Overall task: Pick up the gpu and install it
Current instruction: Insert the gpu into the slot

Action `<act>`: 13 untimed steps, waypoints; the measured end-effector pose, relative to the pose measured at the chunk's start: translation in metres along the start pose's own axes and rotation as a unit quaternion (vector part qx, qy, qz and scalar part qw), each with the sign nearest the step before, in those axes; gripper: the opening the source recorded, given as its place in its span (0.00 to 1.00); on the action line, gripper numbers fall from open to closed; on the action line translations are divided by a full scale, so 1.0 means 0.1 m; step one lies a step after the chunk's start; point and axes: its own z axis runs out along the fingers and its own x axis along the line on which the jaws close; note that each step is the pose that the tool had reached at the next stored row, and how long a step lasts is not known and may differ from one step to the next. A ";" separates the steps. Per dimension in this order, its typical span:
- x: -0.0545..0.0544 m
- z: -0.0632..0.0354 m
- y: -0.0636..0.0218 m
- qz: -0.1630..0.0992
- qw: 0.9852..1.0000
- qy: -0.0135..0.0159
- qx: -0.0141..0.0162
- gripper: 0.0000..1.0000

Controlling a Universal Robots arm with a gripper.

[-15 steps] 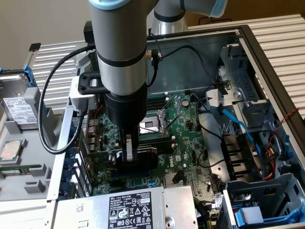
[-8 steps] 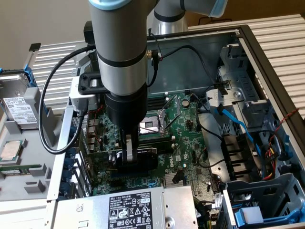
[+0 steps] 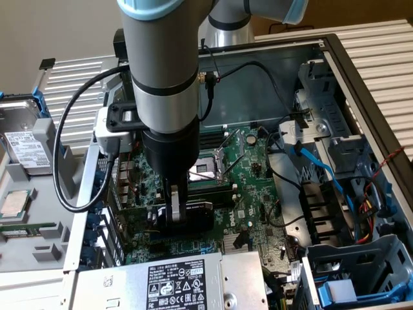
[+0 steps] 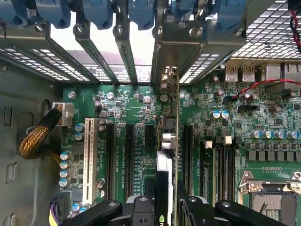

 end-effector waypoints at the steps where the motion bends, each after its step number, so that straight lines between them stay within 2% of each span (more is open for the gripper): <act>1: 0.00 0.000 0.000 0.000 1.000 0.000 0.000 0.27; 13: 0.00 0.000 0.000 0.000 1.000 0.000 0.000 0.27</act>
